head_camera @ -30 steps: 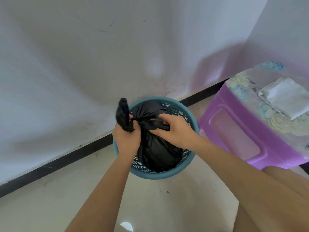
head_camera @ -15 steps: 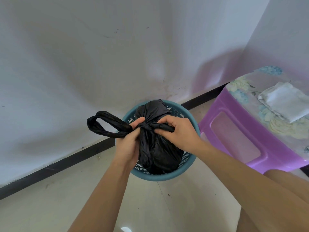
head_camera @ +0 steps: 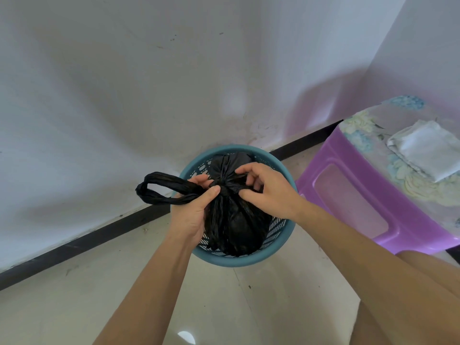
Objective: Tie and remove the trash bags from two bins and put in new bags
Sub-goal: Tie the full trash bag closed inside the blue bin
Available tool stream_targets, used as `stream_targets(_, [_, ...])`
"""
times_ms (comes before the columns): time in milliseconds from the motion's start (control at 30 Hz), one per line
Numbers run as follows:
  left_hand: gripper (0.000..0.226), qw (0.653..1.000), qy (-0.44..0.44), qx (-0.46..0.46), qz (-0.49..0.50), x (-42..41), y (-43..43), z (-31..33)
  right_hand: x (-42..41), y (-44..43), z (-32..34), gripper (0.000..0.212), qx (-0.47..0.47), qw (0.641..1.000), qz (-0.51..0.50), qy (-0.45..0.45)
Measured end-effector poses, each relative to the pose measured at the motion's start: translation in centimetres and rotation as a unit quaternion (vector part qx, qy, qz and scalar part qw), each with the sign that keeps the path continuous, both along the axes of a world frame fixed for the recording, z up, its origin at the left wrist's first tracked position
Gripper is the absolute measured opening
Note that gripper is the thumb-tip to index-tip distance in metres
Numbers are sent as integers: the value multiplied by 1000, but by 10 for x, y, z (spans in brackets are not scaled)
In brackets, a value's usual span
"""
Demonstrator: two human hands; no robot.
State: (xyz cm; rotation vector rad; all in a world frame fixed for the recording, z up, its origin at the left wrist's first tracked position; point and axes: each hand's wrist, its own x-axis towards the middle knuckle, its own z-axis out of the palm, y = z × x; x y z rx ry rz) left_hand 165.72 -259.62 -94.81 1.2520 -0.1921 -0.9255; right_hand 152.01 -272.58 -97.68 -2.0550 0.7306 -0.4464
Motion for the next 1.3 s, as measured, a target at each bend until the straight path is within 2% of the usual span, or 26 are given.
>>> stream_targets(100, [31, 1000, 14, -12, -21, -1, -1, 0, 3, 1, 1, 38, 20, 1000, 7, -23])
stream_targets(233, [32, 999, 22, -29, -23, -1, -3, 2, 3, 1, 2, 35, 2, 999, 13, -36])
stream_targets(467, [32, 995, -52, -3, -84, 4, 0, 2, 2, -3, 1, 20, -4, 998, 10, -65])
stream_targets(567, [20, 990, -105, -3, -99, 3, -1, 3, 3, -2, 4, 8, -4, 1000, 21, -16])
stream_targets(633, [5, 987, -141, 15, -76, 1, -5, 3, 2, 1, 11, 10, -44, 997, 43, 37])
stream_targets(733, [22, 989, -137, 52, -33, 0, -11, 0, 1, 2, 21, 26, -120, 984, 64, 114])
stream_targets(800, [28, 985, -149, 76, -44, -1, -12, -2, 0, 2, 21, 31, -227, 959, 78, 153])
stream_targets(867, [32, 980, -165, 101, -51, -1, -15, -5, 0, 4, 16, 32, -362, 909, 90, 184])
stream_targets(933, [32, 976, -177, 115, -52, -2, -19, -9, 0, 7, 10, 30, -419, 873, 98, 230])
stream_targets(1100, [11, 977, -170, 130, 2, 0, -29, -11, -8, -1, 1, 28, -418, 848, 41, 323])
stream_targets(1300, [3, 979, -132, 150, 27, 9, -33, -15, -8, -4, -6, 25, -398, 858, 32, 324])
